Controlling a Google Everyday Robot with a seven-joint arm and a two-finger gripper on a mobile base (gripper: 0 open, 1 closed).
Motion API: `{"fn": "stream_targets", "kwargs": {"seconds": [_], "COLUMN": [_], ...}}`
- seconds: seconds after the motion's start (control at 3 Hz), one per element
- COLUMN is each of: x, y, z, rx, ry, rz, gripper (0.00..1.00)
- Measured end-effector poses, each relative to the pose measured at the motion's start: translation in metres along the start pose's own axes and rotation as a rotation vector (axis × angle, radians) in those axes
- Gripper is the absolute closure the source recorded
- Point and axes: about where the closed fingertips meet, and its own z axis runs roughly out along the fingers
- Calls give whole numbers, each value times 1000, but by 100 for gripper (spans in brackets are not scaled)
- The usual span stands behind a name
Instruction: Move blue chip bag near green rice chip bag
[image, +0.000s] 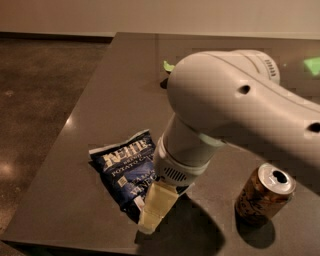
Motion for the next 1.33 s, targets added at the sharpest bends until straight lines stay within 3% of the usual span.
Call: {"fn": "stream_targets", "kwargs": {"seconds": [0.33,1.0,1.33], "x": [-9,-24,-32], "y": [1,-8,-25], "z": [0,-25,-45], "rx": [13,58,105], "ry": [-41,-133,-167], "rz": [-7,3,13], "gripper": [17,64,88]}}
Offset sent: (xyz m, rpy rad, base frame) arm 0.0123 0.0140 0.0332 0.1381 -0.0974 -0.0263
